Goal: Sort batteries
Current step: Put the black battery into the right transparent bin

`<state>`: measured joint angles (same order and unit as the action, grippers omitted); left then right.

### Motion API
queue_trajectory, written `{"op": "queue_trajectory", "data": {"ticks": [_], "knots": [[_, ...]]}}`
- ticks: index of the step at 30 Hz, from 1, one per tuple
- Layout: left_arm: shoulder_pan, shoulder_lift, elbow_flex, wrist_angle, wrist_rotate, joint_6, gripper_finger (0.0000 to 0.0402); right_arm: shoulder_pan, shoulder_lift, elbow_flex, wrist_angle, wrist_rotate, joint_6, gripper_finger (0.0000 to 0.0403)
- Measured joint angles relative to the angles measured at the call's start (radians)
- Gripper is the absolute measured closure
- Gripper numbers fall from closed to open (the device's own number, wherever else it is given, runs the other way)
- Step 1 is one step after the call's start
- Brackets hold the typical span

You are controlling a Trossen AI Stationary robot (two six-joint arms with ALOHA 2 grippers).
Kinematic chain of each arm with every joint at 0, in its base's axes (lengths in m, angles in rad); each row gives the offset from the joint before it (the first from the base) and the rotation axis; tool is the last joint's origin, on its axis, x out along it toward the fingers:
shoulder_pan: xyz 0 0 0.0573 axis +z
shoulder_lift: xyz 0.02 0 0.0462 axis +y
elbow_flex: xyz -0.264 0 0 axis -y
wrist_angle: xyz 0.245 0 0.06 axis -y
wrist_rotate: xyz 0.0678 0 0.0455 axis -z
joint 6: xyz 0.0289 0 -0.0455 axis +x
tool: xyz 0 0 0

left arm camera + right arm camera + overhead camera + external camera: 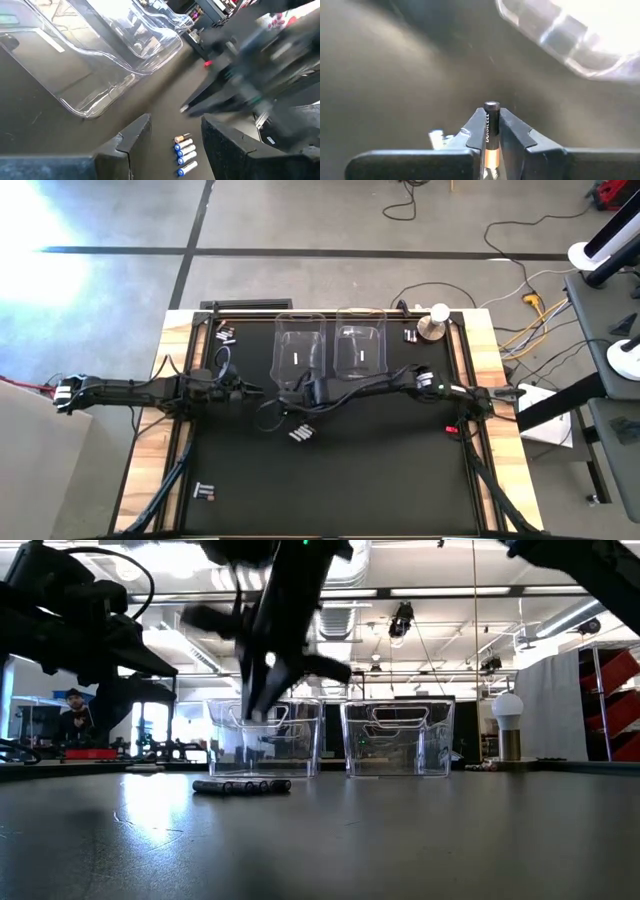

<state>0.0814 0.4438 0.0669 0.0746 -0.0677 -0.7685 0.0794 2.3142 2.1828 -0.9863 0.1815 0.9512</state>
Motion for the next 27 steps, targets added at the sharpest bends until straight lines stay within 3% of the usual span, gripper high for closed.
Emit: {"op": "queue_trajectory", "data": {"ticks": [11,19,24,27], "knots": [[0.000,0.001,0.000,0.000,0.000,0.000,0.0246,-0.040,-0.315,-0.021,-0.068,0.031,-0.110,0.0374],[0.000,0.002,0.000,0.013,0.000,-0.005,0.0246,-0.222,-0.469,-0.185,-0.242,0.044,-0.188,0.0374],[0.000,0.003,0.000,0.067,0.037,-0.213,0.0246,-0.368,-0.485,-0.352,-0.230,-0.030,-0.324,0.0374],[0.000,0.003,0.000,0.091,0.037,-0.211,0.0246,-0.436,-0.479,-0.434,-0.209,-0.051,-0.439,0.0374]]}}
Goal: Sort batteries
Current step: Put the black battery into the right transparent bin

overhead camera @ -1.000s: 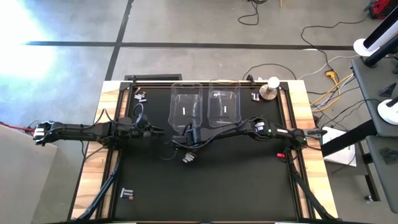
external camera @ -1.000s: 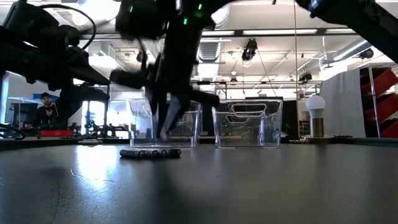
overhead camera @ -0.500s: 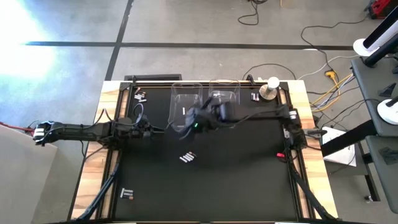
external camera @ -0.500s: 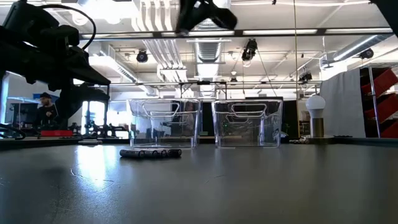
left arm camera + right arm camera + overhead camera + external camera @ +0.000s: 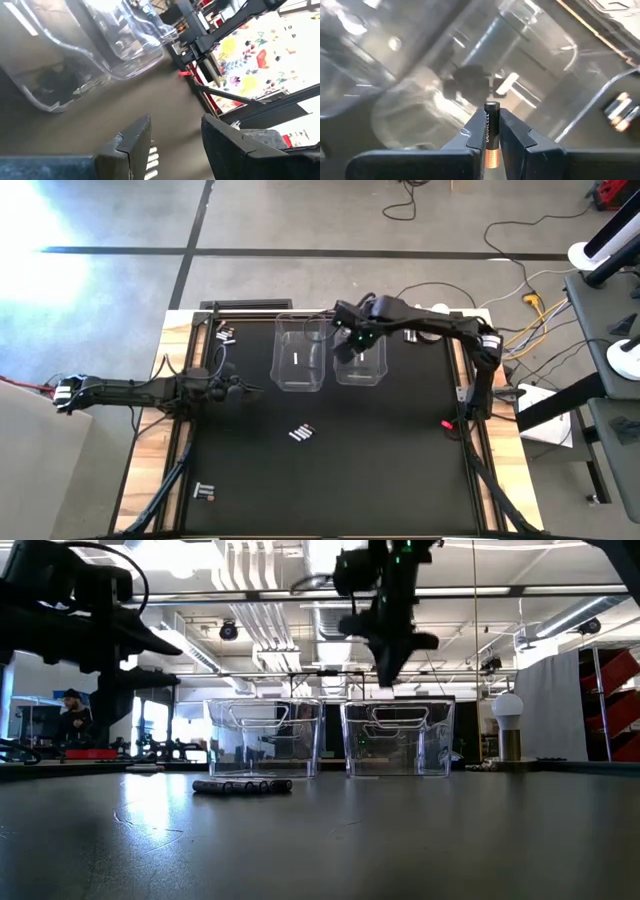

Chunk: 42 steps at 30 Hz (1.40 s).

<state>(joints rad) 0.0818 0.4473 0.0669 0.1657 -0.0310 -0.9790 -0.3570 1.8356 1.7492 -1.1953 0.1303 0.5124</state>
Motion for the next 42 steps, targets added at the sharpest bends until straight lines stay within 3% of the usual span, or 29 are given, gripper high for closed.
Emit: {"op": "queue_trajectory", "data": {"ticks": [4,8,27,37,42], "knots": [[0.000,0.006,0.000,0.002,-0.010,0.008,0.0246,-0.049,0.038,-0.089,0.083,-0.050,-0.119,0.0374],[0.000,0.012,0.000,0.009,-0.004,0.001,0.0246,-0.086,0.070,-0.139,0.169,-0.104,-0.128,0.0374],[0.000,0.010,0.000,0.020,0.001,-0.001,0.0246,-0.145,0.222,-0.140,0.291,-0.077,-0.173,0.0373],[0.000,0.009,0.000,0.067,0.068,0.028,0.0246,-0.146,0.243,-0.138,0.301,-0.066,-0.174,0.0305],[0.000,-0.005,0.000,0.146,0.110,0.029,0.0246,-0.140,0.162,-0.138,0.278,-0.047,-0.174,0.0265]]}}
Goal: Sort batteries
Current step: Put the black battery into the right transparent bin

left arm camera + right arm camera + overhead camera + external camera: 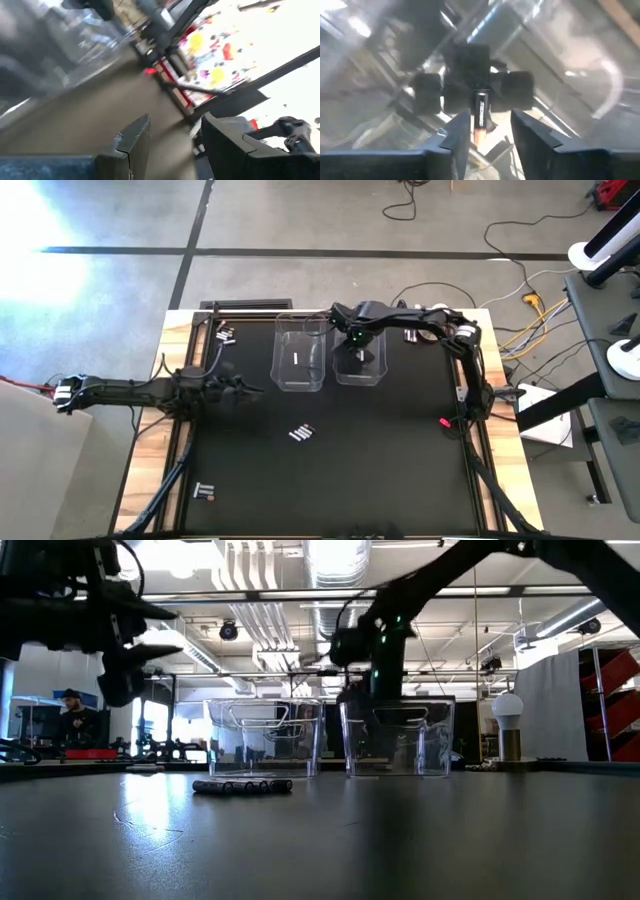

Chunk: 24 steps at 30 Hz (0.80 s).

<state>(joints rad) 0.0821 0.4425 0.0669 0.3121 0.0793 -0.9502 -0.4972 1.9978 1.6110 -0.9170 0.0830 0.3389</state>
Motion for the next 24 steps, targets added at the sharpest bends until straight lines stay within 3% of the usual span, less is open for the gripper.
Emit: {"op": "queue_trajectory", "data": {"ticks": [6,12,19,24], "knots": [[0.000,-0.012,0.030,0.018,-0.016,0.066,0.0246,0.075,-0.210,0.007,0.013,0.033,0.066,0.0235],[0.000,0.010,0.037,0.011,-0.053,0.104,0.0246,0.285,-0.368,0.007,0.042,0.103,0.023,0.0238],[-0.001,0.028,0.037,0.010,-0.044,0.146,0.0246,0.576,-0.377,-0.021,0.062,0.113,0.006,0.0263],[-0.001,0.028,0.037,-0.045,-0.043,0.175,0.0246,0.721,-0.288,-0.106,0.192,0.259,0.095,0.0270]]}}
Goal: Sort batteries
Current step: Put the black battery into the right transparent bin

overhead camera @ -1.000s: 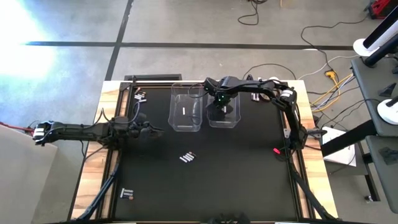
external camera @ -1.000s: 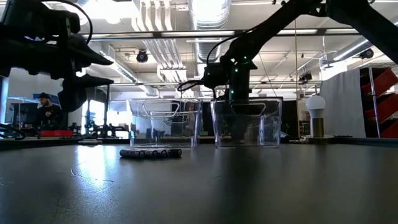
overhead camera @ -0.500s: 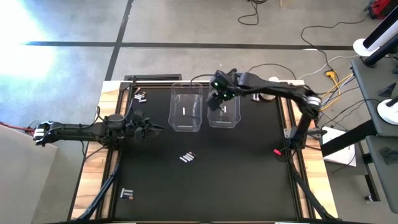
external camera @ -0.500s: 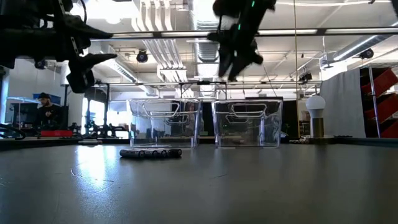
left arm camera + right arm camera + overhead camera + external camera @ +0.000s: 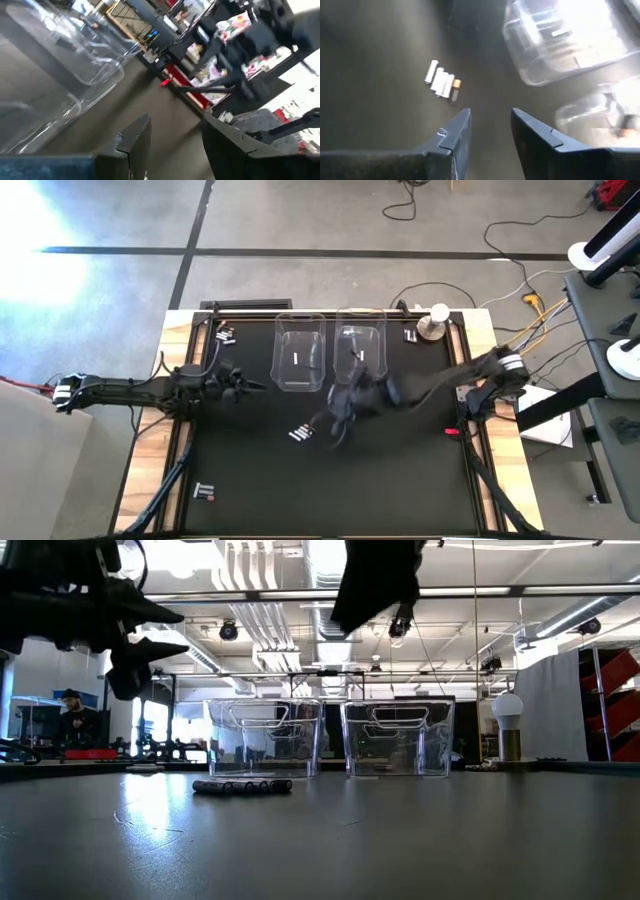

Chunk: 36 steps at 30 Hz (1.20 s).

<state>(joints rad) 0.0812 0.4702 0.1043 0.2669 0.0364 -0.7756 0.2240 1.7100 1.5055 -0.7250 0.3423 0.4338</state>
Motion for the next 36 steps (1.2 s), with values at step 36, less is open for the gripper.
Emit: {"op": "queue_trajectory", "data": {"ticks": [36], "knots": [[-0.005,0.014,0.000,-0.119,-0.001,-0.018,0.0246,-0.036,0.328,-0.136,0.469,-0.142,-0.042,0.0298]]}}
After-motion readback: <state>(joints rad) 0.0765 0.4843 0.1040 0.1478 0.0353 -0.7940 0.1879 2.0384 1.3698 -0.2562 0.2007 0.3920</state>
